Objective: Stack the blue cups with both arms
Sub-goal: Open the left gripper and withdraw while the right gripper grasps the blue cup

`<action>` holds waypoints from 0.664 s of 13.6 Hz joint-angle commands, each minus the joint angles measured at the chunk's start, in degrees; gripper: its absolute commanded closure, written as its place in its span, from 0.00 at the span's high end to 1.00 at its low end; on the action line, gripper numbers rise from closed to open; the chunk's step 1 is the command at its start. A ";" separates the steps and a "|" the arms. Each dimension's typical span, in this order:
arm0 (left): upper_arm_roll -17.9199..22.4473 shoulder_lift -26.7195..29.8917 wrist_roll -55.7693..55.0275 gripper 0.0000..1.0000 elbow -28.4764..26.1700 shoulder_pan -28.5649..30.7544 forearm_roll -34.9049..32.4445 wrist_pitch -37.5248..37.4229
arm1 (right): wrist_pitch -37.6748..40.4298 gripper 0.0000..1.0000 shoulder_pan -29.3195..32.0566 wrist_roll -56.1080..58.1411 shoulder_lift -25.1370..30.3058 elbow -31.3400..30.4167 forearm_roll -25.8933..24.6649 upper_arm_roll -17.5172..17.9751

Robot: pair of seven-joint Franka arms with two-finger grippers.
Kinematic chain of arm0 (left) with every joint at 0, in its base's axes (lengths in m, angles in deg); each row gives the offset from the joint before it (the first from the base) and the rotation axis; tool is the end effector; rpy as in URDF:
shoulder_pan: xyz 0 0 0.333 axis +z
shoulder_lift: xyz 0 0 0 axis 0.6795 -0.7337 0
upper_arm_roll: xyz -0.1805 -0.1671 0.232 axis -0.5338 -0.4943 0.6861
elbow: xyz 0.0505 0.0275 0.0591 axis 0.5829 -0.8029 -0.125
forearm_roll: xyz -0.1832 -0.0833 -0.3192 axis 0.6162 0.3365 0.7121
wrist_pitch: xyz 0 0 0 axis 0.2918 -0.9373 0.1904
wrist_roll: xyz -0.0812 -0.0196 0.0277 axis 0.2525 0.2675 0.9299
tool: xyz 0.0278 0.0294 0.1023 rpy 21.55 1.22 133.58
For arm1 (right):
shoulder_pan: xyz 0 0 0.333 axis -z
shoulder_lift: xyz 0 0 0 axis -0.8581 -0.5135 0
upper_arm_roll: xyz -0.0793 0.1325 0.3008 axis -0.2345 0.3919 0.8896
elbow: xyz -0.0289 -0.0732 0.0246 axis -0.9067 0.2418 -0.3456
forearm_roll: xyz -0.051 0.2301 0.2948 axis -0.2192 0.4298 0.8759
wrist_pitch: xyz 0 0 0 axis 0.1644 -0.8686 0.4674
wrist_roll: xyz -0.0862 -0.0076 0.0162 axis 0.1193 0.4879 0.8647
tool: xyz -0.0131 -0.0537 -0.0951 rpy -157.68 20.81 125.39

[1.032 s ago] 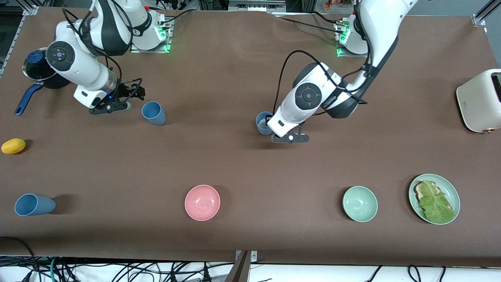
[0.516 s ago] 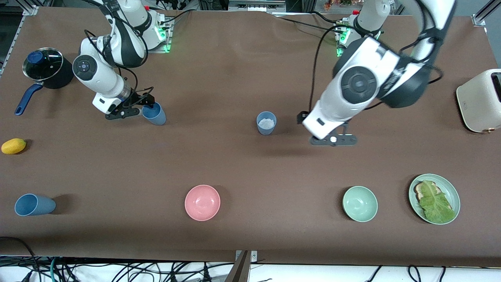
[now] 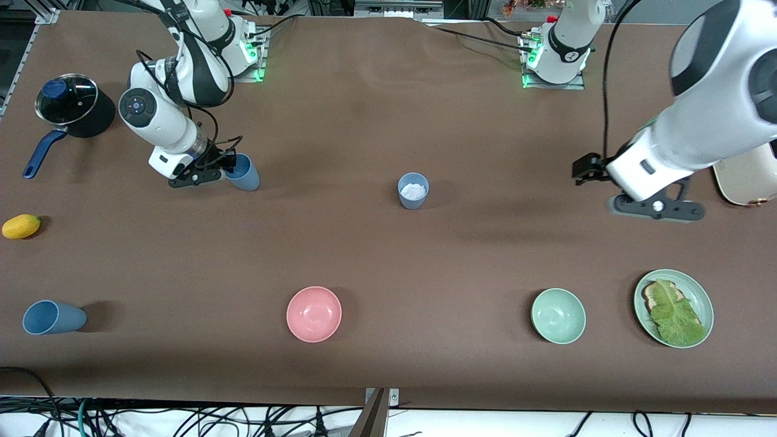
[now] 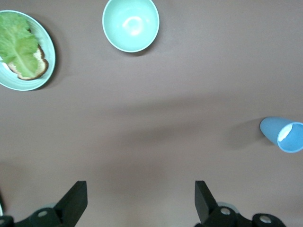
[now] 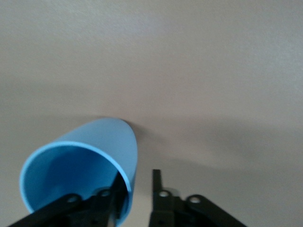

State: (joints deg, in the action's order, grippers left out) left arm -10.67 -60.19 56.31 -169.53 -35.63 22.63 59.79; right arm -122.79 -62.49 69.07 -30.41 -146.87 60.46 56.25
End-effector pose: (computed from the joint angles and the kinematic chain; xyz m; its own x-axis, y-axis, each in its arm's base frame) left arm 0.5893 -0.1058 0.5881 0.9820 -0.1263 -0.1406 -0.1262 -0.9920 0.0093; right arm 0.4388 0.0813 0.2819 0.9758 0.2007 -0.0869 0.1990 -0.9796 -0.0281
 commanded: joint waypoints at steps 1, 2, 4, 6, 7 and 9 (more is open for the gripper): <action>12.18 9.27 9.31 1.00 -10.58 -6.54 5.46 5.02 | 0.19 0.00 -0.39 -1.44 0.24 1.40 0.80 1.70; 14.56 12.16 10.04 1.00 -15.23 -8.90 5.38 9.75 | 1.15 0.00 -0.39 -1.26 0.42 2.71 0.80 1.71; 17.56 14.83 9.96 1.00 -20.28 -10.33 5.38 14.54 | 10.34 0.00 -0.39 -2.48 0.07 9.45 0.89 1.71; 17.83 16.23 8.39 1.00 -21.25 -10.34 4.94 13.58 | 19.13 0.00 -2.31 -5.11 -1.76 17.88 1.50 2.23; 17.83 15.63 6.90 1.00 -20.47 -9.81 5.03 11.84 | 23.09 0.00 -4.07 -8.00 -3.26 22.45 1.68 2.24; 17.84 15.18 5.74 1.00 -18.10 -9.28 5.03 8.49 | 28.73 0.00 -8.02 -13.98 -6.24 30.98 1.68 2.24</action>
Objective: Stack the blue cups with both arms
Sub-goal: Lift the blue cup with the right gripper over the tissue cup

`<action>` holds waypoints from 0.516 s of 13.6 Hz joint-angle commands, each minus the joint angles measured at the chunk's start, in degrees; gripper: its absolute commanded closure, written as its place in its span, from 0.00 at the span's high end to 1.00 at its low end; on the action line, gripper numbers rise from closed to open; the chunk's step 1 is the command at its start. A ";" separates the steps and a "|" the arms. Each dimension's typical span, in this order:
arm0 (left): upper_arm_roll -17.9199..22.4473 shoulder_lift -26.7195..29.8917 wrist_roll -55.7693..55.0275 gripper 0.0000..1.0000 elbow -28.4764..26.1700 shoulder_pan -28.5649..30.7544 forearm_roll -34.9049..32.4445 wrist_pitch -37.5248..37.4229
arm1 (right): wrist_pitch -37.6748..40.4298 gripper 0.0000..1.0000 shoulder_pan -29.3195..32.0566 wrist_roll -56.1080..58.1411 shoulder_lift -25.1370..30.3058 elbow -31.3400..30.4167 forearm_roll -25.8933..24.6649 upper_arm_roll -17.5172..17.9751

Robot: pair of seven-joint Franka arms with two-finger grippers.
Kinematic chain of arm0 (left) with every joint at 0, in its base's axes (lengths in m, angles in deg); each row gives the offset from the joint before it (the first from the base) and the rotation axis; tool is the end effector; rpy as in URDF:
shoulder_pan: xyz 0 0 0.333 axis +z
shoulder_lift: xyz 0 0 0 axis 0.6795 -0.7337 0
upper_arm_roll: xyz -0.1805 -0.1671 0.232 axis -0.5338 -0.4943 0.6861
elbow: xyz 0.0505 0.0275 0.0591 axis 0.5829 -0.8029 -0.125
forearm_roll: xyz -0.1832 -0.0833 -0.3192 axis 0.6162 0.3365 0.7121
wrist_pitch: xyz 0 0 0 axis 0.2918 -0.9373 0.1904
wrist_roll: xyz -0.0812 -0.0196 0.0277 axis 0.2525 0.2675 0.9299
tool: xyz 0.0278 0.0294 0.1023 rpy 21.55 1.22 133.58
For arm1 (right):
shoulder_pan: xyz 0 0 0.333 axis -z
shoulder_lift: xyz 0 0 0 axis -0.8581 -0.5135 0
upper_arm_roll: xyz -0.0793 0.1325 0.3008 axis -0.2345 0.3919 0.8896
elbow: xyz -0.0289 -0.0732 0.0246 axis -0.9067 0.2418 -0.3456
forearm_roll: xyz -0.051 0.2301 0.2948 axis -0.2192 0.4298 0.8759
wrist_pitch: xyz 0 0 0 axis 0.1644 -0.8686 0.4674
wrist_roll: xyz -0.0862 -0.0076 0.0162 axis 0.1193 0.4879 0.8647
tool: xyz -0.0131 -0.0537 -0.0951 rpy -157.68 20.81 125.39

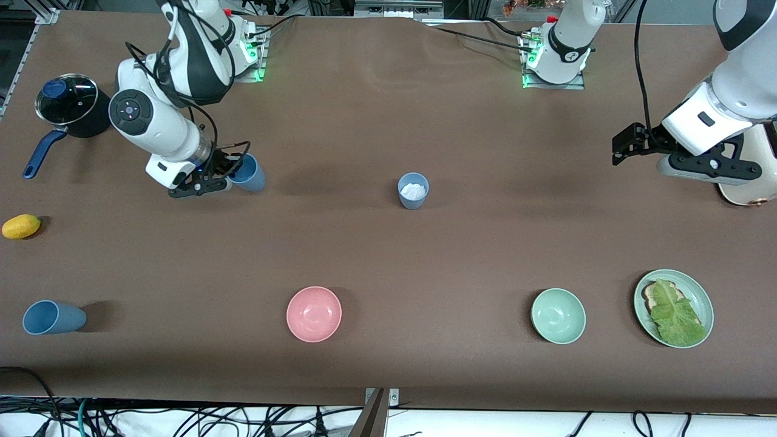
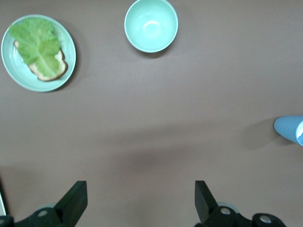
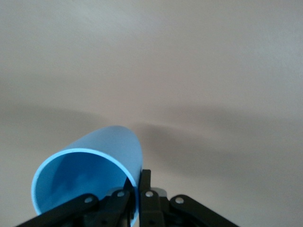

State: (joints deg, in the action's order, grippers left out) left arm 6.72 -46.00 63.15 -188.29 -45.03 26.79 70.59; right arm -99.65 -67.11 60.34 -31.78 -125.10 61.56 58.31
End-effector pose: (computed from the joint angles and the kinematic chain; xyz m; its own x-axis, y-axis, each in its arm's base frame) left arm 0.5349 -0.0520 0.5887 0.9929 -0.1103 -0.0451 -0.1098 -0.9939 0.0140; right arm 0.5009 0.1564 0.3860 0.9763 0.1645 -0.1404 0.1606 -0.9863 -0.0387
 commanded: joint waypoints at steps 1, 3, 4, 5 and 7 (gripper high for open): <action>0.27 0.91 -1.19 1.00 1.02 0.03 0.87 -2.58 | 7.97 0.00 -5.77 -9.01 -6.37 12.99 0.58 0.17; 0.18 0.21 -1.63 1.00 1.55 0.03 0.78 -2.41 | 9.75 0.00 -11.57 -17.88 -9.01 18.89 0.58 0.17; 0.18 -0.06 -1.63 1.00 1.82 0.03 0.78 -2.41 | 9.75 0.00 -14.55 -22.28 -10.85 22.48 0.67 0.17; 0.18 -0.06 -1.63 1.00 1.82 0.03 0.87 -2.41 | 10.02 0.00 -17.02 -26.93 -13.22 26.87 0.67 0.17; 0.01 -0.06 -1.72 1.00 1.82 0.03 0.78 -2.41 | 10.55 0.00 -22.21 -36.16 -17.96 34.00 0.67 0.17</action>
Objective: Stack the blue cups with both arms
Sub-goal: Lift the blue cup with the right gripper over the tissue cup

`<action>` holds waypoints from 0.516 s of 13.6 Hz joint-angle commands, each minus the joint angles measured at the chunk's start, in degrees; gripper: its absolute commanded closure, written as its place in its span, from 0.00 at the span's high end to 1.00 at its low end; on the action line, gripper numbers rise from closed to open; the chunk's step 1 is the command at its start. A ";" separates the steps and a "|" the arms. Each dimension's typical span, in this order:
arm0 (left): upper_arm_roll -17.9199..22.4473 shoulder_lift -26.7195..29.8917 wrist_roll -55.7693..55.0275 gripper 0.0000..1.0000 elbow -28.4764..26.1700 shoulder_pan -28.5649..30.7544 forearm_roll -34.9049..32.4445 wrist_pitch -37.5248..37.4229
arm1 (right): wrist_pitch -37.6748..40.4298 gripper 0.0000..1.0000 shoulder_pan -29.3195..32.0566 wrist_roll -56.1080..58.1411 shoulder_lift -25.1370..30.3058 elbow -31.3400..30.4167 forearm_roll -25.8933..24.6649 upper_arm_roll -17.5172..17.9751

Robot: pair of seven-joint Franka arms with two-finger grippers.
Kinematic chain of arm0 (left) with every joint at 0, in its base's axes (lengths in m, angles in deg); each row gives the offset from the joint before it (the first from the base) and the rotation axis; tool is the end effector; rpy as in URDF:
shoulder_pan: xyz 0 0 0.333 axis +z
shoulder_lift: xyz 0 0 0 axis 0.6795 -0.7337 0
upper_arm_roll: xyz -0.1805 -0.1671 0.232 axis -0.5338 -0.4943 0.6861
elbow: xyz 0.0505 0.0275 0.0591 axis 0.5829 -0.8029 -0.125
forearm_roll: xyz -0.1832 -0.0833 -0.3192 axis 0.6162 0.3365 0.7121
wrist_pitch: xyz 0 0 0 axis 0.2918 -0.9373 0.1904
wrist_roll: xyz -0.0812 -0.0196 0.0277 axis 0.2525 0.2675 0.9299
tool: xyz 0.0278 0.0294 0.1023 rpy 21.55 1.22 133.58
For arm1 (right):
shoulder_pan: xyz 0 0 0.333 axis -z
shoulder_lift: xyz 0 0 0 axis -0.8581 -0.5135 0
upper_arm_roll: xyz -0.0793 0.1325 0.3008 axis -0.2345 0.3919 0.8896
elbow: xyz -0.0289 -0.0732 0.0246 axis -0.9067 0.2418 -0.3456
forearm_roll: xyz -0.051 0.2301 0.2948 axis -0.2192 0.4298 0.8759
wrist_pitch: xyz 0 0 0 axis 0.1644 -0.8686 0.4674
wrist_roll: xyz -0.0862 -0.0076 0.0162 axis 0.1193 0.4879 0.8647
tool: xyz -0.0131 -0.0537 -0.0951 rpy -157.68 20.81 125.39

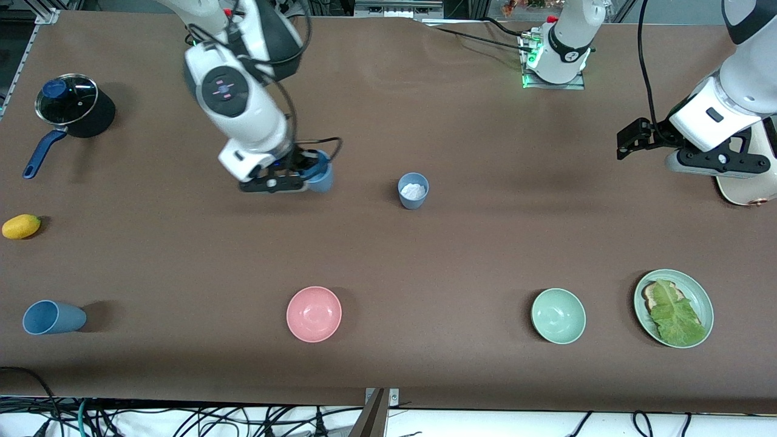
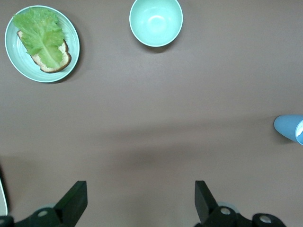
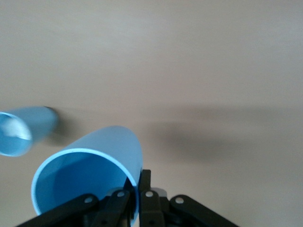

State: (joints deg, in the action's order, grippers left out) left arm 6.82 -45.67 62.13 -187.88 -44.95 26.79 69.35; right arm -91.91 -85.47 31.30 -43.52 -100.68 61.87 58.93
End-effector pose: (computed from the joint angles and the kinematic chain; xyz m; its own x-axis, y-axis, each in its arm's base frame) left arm 0.5317 -0.0501 0.5932 0.9945 -0.0897 -0.0541 -0.0892 -0.9959 0.0129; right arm 0.5085 0.3643 0.4446 0.9953 -0.0088 -0.0959 -0.0140 -0.9985 -0.0537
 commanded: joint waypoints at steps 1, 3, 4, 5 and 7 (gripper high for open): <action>-0.01 -0.39 -0.70 1.00 1.40 -0.05 0.78 -1.17 | 2.62 0.00 -6.92 -12.31 -9.20 13.53 0.28 -0.45; -0.09 -0.39 -0.70 1.00 1.40 -0.05 0.78 -1.17 | 1.92 0.00 -11.15 -21.11 -15.35 21.70 0.10 -0.45; -0.10 -0.39 -0.70 1.00 1.40 -0.05 0.78 -1.17 | 1.83 0.00 -12.64 -24.37 -17.73 24.88 0.10 -0.45; -0.10 -0.39 -0.70 1.00 1.40 -0.05 0.78 -1.17 | 1.05 0.00 -14.05 -26.32 -19.15 26.13 0.01 -0.45; -0.10 -0.39 -0.70 1.00 1.40 -0.05 0.78 -1.17 | -1.59 0.00 -15.12 -27.65 -20.30 26.14 -0.08 -0.54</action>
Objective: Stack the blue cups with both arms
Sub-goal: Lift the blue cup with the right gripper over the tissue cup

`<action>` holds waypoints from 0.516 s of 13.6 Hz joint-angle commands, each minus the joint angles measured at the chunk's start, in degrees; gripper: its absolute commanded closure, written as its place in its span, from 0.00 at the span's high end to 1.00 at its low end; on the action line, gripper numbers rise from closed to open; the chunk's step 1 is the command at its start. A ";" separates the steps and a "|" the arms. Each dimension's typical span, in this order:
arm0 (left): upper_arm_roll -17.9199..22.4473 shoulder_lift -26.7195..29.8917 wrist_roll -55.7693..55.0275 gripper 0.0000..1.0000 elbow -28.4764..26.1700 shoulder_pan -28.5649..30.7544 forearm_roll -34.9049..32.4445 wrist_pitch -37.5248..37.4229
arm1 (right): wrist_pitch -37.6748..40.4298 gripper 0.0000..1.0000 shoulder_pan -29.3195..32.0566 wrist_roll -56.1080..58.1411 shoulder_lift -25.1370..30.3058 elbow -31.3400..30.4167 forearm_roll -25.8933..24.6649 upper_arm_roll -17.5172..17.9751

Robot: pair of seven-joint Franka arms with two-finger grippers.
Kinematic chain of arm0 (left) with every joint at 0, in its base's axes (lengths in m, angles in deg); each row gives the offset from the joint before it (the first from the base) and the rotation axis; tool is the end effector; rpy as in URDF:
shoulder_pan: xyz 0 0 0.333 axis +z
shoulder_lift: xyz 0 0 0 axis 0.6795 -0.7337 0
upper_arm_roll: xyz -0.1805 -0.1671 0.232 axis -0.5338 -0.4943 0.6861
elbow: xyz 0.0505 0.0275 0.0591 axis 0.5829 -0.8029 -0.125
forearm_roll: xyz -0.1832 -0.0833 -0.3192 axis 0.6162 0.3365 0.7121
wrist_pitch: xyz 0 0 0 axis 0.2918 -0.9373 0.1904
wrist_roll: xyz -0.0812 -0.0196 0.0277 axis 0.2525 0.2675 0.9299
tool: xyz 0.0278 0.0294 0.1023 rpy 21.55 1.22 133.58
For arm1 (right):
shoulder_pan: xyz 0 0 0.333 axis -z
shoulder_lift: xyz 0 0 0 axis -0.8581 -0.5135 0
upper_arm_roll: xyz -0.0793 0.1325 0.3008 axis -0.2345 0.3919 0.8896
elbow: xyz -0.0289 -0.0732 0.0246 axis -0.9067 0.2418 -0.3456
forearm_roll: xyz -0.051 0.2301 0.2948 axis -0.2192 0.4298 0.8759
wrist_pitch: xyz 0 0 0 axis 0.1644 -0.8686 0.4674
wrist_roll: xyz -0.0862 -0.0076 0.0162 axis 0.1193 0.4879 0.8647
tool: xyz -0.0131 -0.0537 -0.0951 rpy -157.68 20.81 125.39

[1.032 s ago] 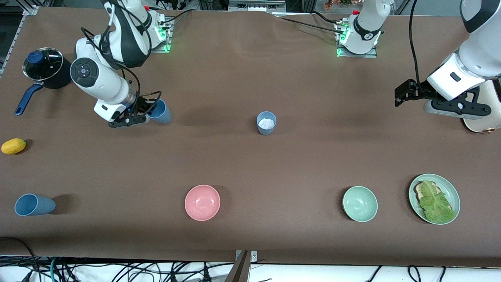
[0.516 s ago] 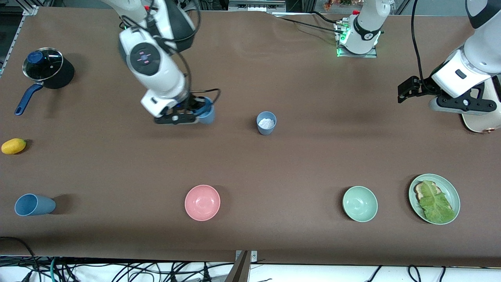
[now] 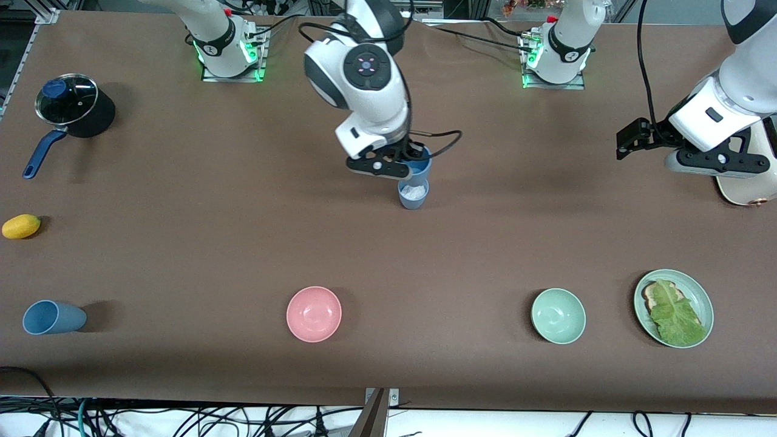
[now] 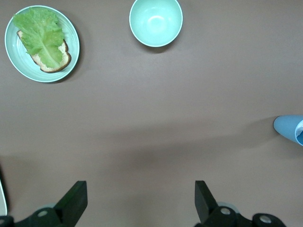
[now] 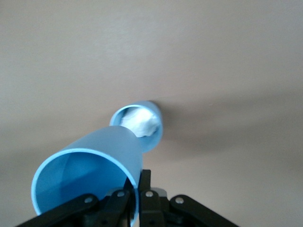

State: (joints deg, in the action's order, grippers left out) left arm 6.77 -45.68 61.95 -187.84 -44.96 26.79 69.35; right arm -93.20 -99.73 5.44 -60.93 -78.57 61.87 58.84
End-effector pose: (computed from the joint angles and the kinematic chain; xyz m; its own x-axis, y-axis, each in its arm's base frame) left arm 0.5318 -0.0507 0.5935 0.9947 -0.0876 -0.0536 -0.0871 -0.9961 0.0127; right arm 0.4814 0.5411 0.4207 0.9681 -0.2297 -0.0999 -0.2410 -0.9628 -0.1218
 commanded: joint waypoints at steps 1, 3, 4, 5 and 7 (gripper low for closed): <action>-0.04 -0.47 -0.52 1.00 1.36 -0.04 0.78 -1.08 | -0.30 0.00 -1.03 -1.70 -2.98 3.94 -0.25 -0.45; 0.22 -1.26 -0.43 1.00 1.45 -0.04 0.78 -0.64 | 0.22 0.00 -1.03 -1.18 -3.24 3.86 -0.60 -0.45; 0.22 -1.26 -0.43 1.00 1.45 -0.04 0.78 -0.38 | 0.40 0.00 -1.03 -1.09 -3.25 3.85 -1.13 -0.54; 0.22 -1.26 -0.43 1.00 1.45 -0.04 0.87 -0.29 | 0.93 0.00 -0.95 -0.74 -3.16 3.77 -2.26 -0.54; 0.22 -2.05 -0.43 1.00 1.71 -0.13 0.78 0.76 | 2.34 0.00 -0.95 0.05 -3.25 3.77 -2.45 -0.54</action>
State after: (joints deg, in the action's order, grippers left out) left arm 6.83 -46.50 61.87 -187.83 -44.96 26.79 69.78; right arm -92.93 -100.47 4.74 -63.57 -76.76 60.25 58.33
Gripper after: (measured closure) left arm 0.000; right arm 0.952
